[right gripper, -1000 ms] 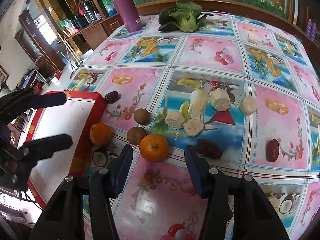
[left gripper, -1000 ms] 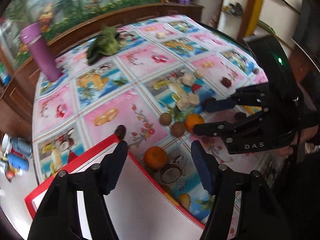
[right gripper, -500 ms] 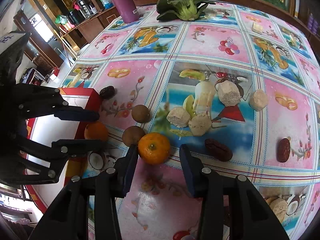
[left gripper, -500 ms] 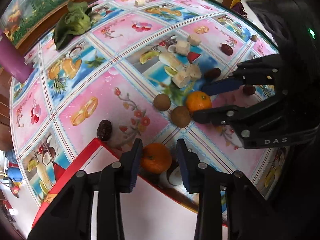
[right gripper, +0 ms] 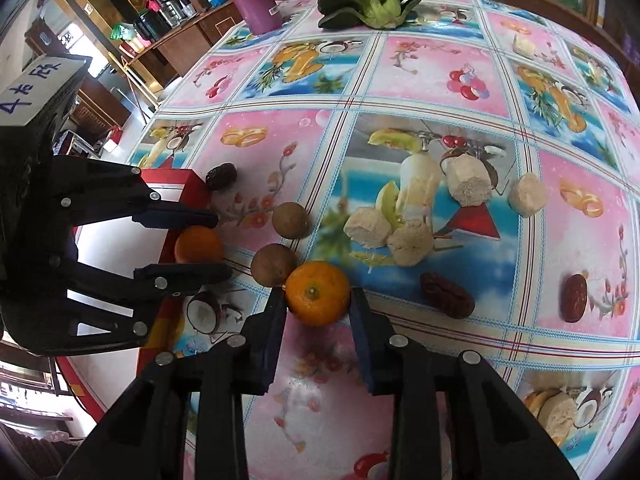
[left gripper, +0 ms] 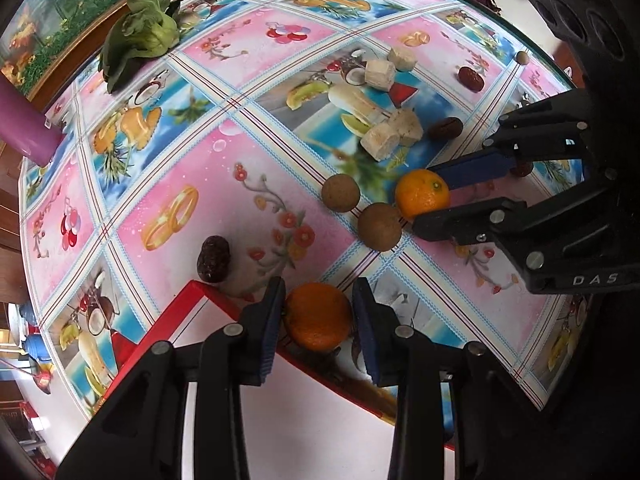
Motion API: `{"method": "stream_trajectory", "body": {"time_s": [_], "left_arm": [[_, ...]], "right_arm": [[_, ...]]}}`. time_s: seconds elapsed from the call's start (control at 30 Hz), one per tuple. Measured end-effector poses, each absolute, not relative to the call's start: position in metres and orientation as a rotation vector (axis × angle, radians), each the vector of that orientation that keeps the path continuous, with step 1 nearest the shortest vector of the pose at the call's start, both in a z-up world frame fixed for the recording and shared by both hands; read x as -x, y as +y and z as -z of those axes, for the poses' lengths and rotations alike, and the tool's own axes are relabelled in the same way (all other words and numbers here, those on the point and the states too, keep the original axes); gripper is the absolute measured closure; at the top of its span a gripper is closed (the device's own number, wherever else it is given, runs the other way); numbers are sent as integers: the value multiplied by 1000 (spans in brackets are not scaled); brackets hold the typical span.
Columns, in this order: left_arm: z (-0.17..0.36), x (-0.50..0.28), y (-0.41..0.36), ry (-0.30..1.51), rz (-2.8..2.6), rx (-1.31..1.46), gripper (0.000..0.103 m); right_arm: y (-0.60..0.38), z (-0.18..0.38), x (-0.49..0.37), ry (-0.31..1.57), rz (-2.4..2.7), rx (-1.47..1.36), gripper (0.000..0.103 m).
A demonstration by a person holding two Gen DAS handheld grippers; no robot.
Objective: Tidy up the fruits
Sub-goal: 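Carry both oranges over the tray and open both grippers to drop them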
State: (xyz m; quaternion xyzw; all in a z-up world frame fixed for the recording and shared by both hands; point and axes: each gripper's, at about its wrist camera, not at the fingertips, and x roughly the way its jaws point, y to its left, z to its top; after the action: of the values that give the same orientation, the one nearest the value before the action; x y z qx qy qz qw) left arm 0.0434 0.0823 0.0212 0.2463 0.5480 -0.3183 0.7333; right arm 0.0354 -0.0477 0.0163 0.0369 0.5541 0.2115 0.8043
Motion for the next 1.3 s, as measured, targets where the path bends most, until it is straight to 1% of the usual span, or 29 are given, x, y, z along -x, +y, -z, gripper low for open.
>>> {"method": "stream_trajectory", "body": {"time_s": [0.3,0.4,0.57,0.77,0.9,1.03,1.17,1.3], "left_arm": [[-26,-40,90,1200,699,-445,69],[-42,-38,96,1173,704,-349,69],[-83,-21,116,1073,642,-212,69],[-106,22,171,1035,411,-74,69],[-98,53,202,1054,197,-84,69],[-82,78,224,1091,40,-38,69],[-63,94,239,1132,-18,28,69],[-50,109,246,1155,-52,27,69]], "right_arm": [[-69,-27,-26,1167,-428,-164,73],[-74,-34,-21,1148,-422,-170,73],[-71,-42,-16,1125,-434,-162,73],[-37,-53,-4,1093,-514,-110,73],[-2,-60,6,1077,-597,-54,73],[34,-65,18,1059,-679,32,73],[68,-61,27,1060,-749,112,73],[93,-49,28,1110,-791,148,73]]}}
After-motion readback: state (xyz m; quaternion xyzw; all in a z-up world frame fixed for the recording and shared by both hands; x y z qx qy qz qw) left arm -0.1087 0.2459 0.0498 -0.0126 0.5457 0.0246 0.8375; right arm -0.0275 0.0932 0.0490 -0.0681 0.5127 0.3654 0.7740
